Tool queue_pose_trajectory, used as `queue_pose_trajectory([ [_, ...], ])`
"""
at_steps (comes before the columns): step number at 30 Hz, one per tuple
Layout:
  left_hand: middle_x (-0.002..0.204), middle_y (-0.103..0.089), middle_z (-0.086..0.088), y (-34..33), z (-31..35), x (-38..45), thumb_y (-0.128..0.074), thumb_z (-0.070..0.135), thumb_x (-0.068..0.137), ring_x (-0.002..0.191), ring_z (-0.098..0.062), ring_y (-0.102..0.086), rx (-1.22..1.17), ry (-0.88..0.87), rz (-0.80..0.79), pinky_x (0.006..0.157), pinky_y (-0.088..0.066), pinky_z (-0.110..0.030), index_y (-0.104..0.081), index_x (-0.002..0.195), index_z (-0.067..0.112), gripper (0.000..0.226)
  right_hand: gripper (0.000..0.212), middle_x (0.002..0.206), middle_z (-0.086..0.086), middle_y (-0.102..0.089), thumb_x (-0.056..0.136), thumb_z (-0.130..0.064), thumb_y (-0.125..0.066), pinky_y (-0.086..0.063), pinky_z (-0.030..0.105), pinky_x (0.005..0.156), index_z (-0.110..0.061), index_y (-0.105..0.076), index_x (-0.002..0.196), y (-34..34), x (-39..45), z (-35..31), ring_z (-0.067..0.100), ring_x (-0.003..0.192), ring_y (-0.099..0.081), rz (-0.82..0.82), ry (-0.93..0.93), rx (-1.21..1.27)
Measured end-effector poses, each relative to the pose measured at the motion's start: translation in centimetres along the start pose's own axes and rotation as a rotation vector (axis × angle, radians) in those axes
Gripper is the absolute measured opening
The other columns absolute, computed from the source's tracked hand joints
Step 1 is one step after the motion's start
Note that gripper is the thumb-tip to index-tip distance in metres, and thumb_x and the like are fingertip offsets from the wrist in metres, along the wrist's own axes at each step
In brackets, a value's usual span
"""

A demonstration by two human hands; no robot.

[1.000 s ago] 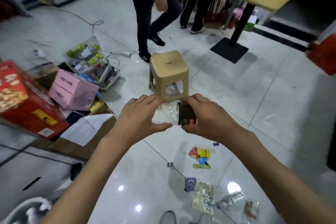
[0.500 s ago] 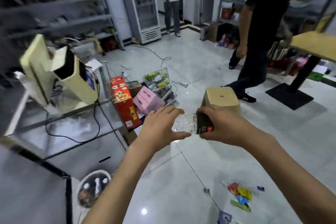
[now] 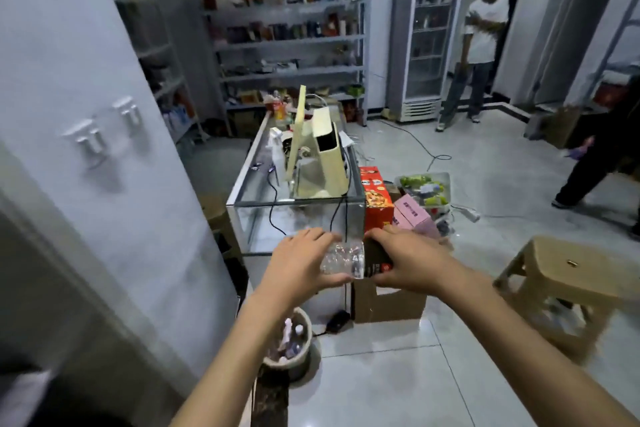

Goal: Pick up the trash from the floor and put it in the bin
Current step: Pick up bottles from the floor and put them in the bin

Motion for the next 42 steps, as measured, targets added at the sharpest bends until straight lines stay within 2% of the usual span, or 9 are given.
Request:
queue_pose_trajectory([
  [8,0.131,-0.049,0.012,-1.8,-12.9,-6.3,-0.061,0.062,0.08,0.123,-0.013,-0.045,-0.002,0.09,-0.001,0.1,-0.032,-0.034,-0.044,0.136,0.031,0.067,0.072,0.133,-0.014,-0.046,0.076,-0.052,-0.063,-0.044,0.026,0.096,-0.036,-0.035,0.141,-7.8,7.7,-10.4,0.01,0.123,-0.048,-0.005,0.051,0.043],
  [13,0.101,-0.06,0.021,-9.1,-19.2,-8.0,-0.059,0.082,0.049,0.095,-0.003,-0.062,-0.031,0.073,-0.12,0.085,-0.054,-0.033,-0.056,0.11,0.039,0.075,0.077,0.143,-0.02,-0.034,0.076,-0.06,-0.06,-0.035,0.02,0.107,-0.046,-0.026,0.144,-16.1,11.3,-12.0,0.002,0.131,-0.04,-0.076,-0.029,0.292],
  [20,0.103,-0.059,0.02,-21.8,-28.5,-6.3,-0.065,0.079,0.036,0.102,-0.006,-0.046,-0.208,0.164,-0.289,0.096,-0.03,-0.033,-0.05,0.114,0.038,0.09,0.086,0.146,-0.018,-0.034,0.064,-0.062,-0.055,-0.036,0.018,0.103,-0.049,-0.025,0.143,-29.2,21.6,-11.0,0.005,0.129,-0.045,-0.262,-0.113,0.376],
  [23,0.108,-0.059,0.018,-28.3,-32.3,-4.5,-0.069,0.073,0.045,0.109,-0.008,-0.049,-0.229,0.196,-0.331,0.107,-0.021,-0.034,-0.053,0.117,0.036,0.083,0.09,0.141,-0.013,-0.042,0.057,-0.064,-0.043,-0.041,0.023,0.099,-0.04,-0.033,0.144,-35.3,26.4,-9.8,0.011,0.126,-0.048,-0.315,-0.136,0.354],
  [26,0.128,-0.054,0.009,-35.0,-36.3,-2.4,-0.066,0.065,0.067,0.124,-0.016,-0.047,-0.205,0.253,-0.399,0.115,-0.014,-0.033,-0.05,0.132,0.031,0.075,0.082,0.139,-0.006,-0.046,0.068,-0.059,-0.056,-0.042,0.027,0.097,-0.032,-0.037,0.143,-42.0,31.4,-7.9,0.017,0.124,-0.05,-0.365,-0.147,0.335],
  [34,0.11,-0.066,-0.001,-53.6,-43.9,0.6,-0.088,0.045,0.056,0.105,-0.024,-0.064,-0.226,0.295,-0.415,0.105,-0.04,-0.045,-0.053,0.125,0.026,0.079,0.078,0.131,0.007,-0.056,0.07,-0.051,-0.071,-0.043,0.034,0.1,-0.015,-0.049,0.137,-59.1,41.6,-3.7,0.027,0.121,-0.053,-0.379,-0.158,0.327],
  [38,0.153,-0.036,-0.006,-60.7,-45.4,0.1,-0.067,0.043,0.083,0.144,-0.03,-0.027,-0.168,0.369,-0.493,0.12,-0.014,-0.044,-0.036,0.149,0.019,0.076,0.098,0.146,0.007,-0.041,0.066,-0.06,-0.069,-0.029,0.046,0.113,-0.013,-0.036,0.145,-67.2,43.4,-1.7,0.031,0.137,-0.036,-0.376,-0.178,0.281],
  [40,0.155,-0.032,-0.001,-62.3,-45.8,-0.6,-0.054,0.033,0.093,0.143,-0.025,-0.026,-0.211,0.447,-0.512,0.118,-0.02,-0.036,-0.032,0.15,0.025,0.062,0.096,0.151,0.007,-0.036,0.068,-0.063,-0.066,-0.027,0.043,0.115,-0.014,-0.037,0.146,-69.7,43.5,-1.2,0.029,0.14,-0.032,-0.415,-0.178,0.307],
  [42,0.144,-0.047,0.001,-62.5,-46.1,-1.2,-0.051,0.025,0.093,0.132,-0.024,-0.043,-0.27,0.502,-0.478,0.107,-0.036,-0.033,-0.042,0.143,0.026,0.051,0.073,0.147,0.01,-0.042,0.075,-0.047,-0.071,-0.035,0.033,0.108,-0.013,-0.049,0.137,-69.9,44.0,-1.4,0.027,0.136,-0.038,-0.507,-0.194,0.359],
])
Point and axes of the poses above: each hand's wrist, its own x-axis towards the middle knuckle, its own y-axis out of the back of the hand, z = x × y, the point moved 1 cm from there along x, towards the middle knuckle
